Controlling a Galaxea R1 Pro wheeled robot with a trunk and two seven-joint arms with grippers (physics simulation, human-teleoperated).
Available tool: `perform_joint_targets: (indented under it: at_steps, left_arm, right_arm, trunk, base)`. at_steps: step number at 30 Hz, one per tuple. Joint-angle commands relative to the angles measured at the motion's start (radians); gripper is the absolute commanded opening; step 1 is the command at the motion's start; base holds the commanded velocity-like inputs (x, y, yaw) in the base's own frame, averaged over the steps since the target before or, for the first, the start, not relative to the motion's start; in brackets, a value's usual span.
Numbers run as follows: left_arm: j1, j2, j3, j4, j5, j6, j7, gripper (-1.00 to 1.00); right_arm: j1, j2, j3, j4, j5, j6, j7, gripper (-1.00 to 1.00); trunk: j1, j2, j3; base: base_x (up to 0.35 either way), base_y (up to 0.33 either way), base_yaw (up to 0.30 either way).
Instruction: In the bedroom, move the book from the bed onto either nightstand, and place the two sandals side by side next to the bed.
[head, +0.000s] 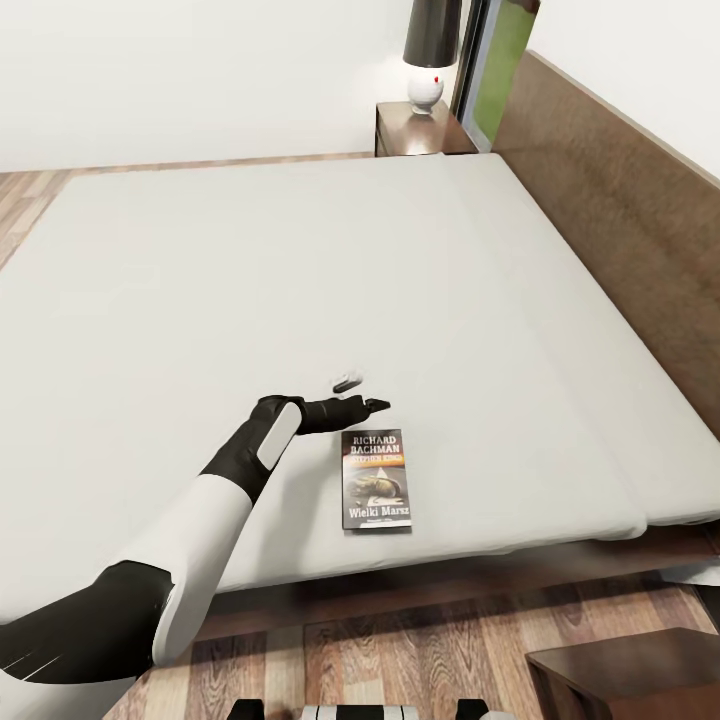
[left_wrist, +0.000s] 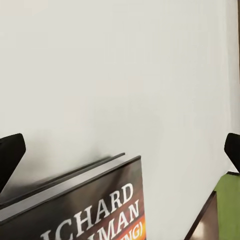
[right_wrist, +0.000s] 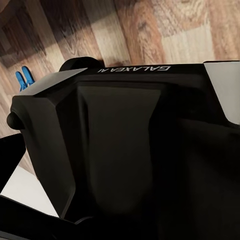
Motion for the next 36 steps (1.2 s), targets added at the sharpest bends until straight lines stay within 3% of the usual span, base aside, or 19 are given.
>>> perform_joint_targets:
  at_steps: [1,36]
  left_arm:
    - [0.000,0.000,0.000,0.000,0.001,0.004,-0.001,1.00]
    - [0.000,0.000,0.001,0.000,0.001,0.002,0.000,1.00]
  right_arm:
    - [0.000,0.000,-0.009,-0.001,0.009,0.003,0.004,1.00]
    - [0.000,0.000,-0.009,-0.001,0.009,0.003,0.005,1.00]
  trunk:
    - [0.000,0.000,0.000]
    - [0.000,0.000,0.000]
  base:
    - [0.000,0.000,0.000]
    - [-0.035,0.000,0.000]
